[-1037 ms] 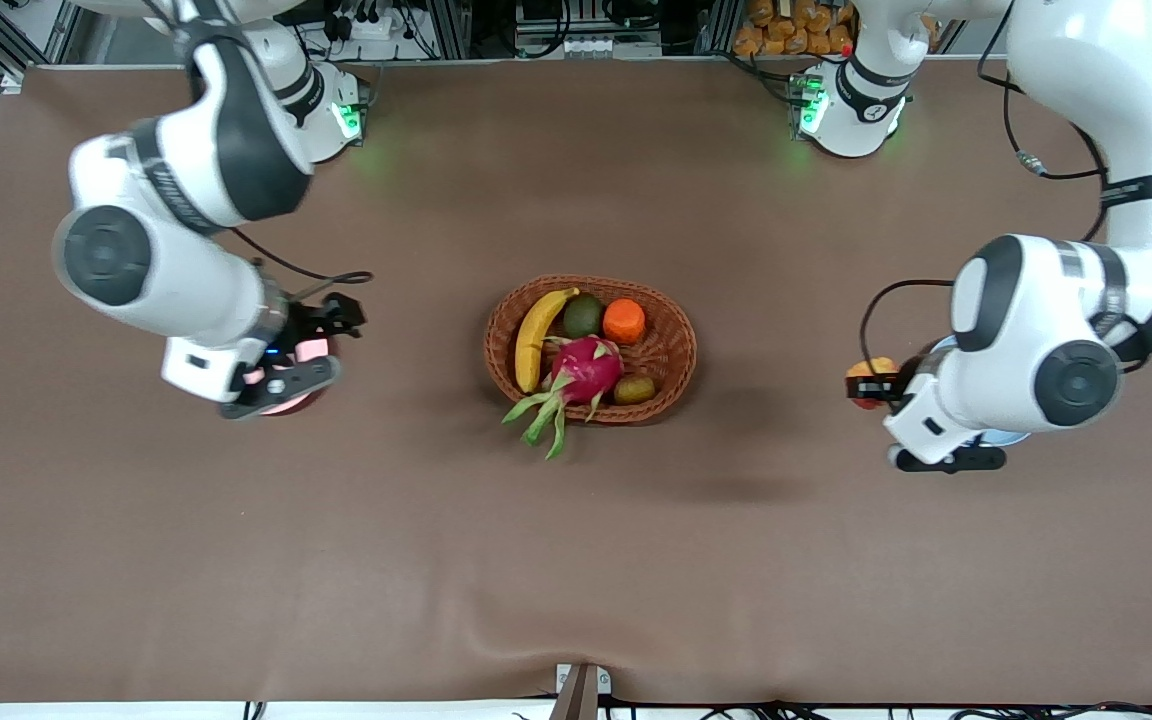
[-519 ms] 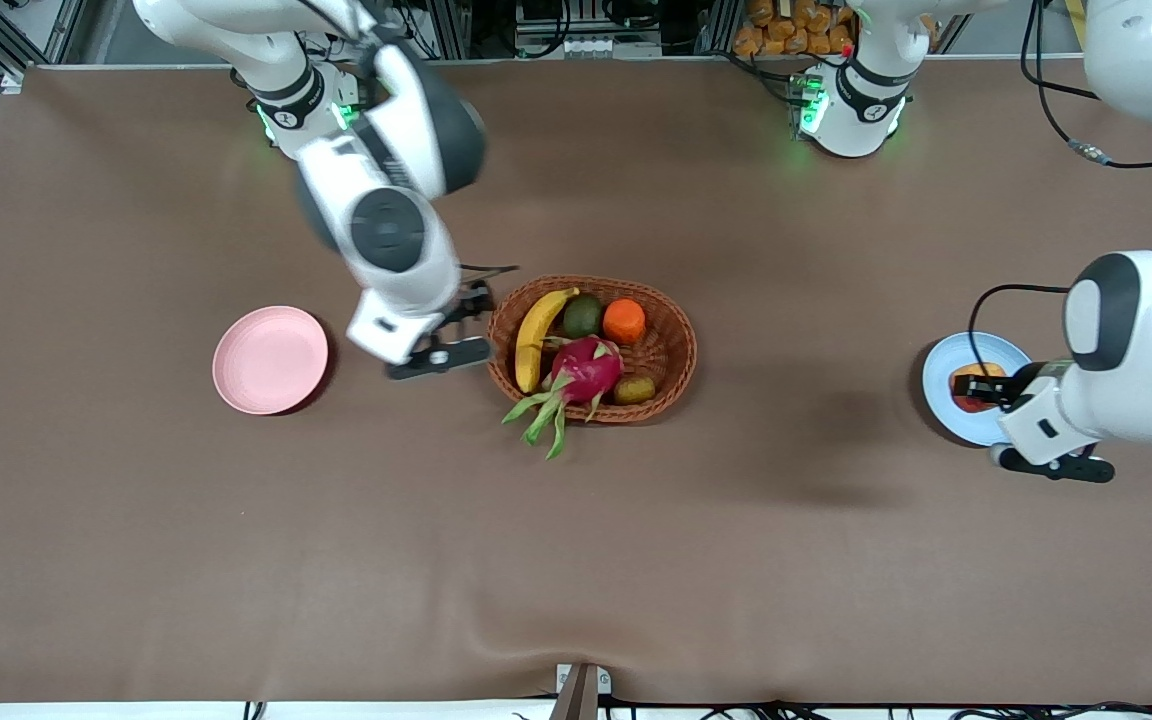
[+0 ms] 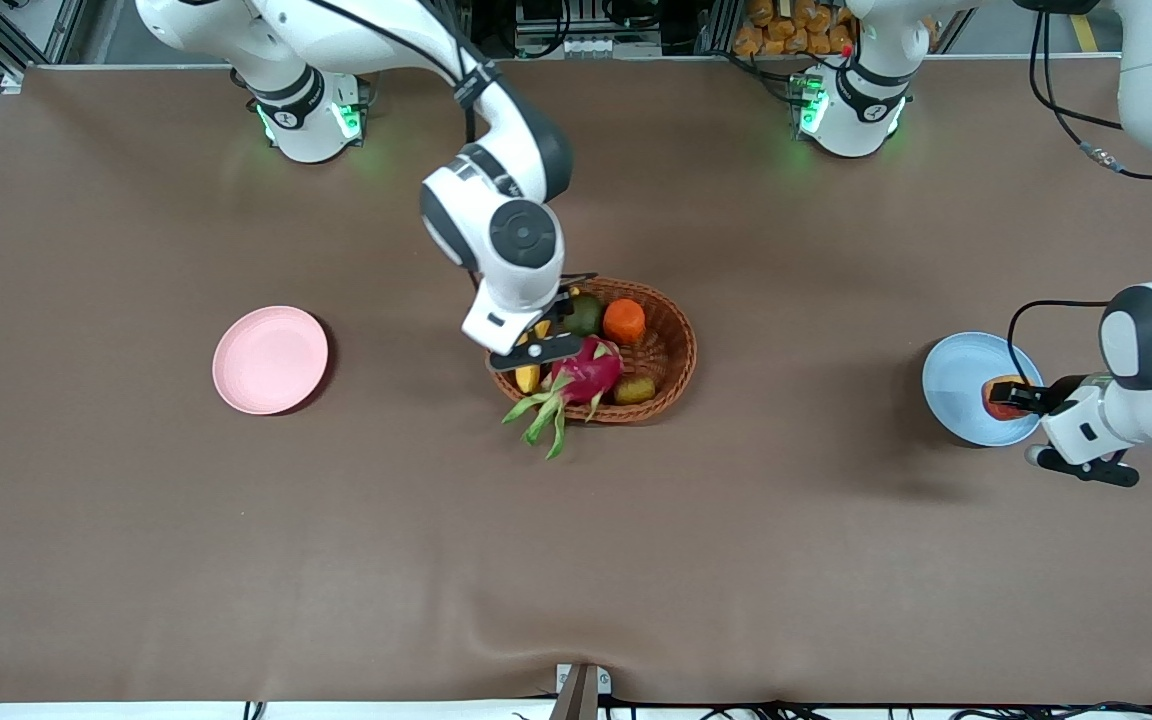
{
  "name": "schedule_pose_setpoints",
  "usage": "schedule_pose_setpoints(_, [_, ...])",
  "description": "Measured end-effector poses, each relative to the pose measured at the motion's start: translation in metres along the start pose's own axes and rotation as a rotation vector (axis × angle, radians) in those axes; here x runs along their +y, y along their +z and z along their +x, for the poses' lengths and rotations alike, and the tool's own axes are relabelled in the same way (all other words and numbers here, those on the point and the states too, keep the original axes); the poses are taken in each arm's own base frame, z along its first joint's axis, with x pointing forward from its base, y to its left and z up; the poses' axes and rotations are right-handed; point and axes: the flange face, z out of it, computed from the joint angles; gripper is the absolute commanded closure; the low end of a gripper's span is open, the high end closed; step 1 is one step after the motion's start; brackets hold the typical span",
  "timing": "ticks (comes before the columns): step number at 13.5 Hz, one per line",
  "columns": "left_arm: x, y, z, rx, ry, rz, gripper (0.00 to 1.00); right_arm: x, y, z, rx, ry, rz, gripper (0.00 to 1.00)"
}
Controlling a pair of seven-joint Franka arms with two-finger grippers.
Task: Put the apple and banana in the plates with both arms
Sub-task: 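Carry the apple to the blue plate while the right gripper reaches the basket, then release the apple onto the blue plate while the right gripper nears the banana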
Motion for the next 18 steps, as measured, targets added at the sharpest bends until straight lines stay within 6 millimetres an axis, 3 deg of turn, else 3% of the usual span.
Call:
schedule_pose_setpoints(2, [0.003,0.019,-0.002,-0.001,0.005,0.0,0.81,-0.018,-0.002,-0.011,-0.007,0.002,-0.01,0.21])
schedule_pose_setpoints(4, [0.003,0.024,-0.003,0.002,0.017,0.024,0.76,-0.023,0.002,-0.021,-0.046,0.002,-0.037,0.22])
schedule_pose_setpoints(5, [0.0,0.025,-0.004,0.002,0.017,0.029,0.69,-0.024,0.005,-0.024,-0.064,0.0,-0.049,0.24])
schedule_pose_setpoints(6, [-0.003,0.026,-0.005,0.002,0.013,0.03,0.56,-0.022,0.009,-0.026,-0.079,0.0,-0.058,0.29])
schedule_pose_setpoints(7, [-0.004,0.027,-0.006,0.001,0.011,0.03,0.51,-0.021,0.015,-0.028,-0.091,0.002,-0.066,0.32])
schedule_pose_setpoints(10, [-0.004,0.031,-0.006,-0.005,0.012,0.027,0.48,-0.016,0.029,-0.029,-0.111,0.019,-0.082,0.33])
schedule_pose_setpoints(13, [-0.005,0.041,-0.006,-0.02,0.011,0.019,0.46,-0.01,0.027,-0.021,-0.08,0.097,-0.07,0.33])
schedule_pose_setpoints(14, [-0.006,0.048,-0.006,-0.03,0.01,0.014,0.32,-0.008,0.027,-0.018,-0.069,0.116,-0.064,0.34])
schedule_pose_setpoints(15, [-0.007,0.053,-0.006,-0.035,0.008,0.011,0.0,-0.007,0.029,-0.016,-0.064,0.125,-0.061,0.35])
schedule_pose_setpoints(18, [-0.005,0.053,-0.005,-0.033,0.012,0.01,0.0,-0.008,0.044,-0.013,-0.062,0.145,-0.06,0.35])
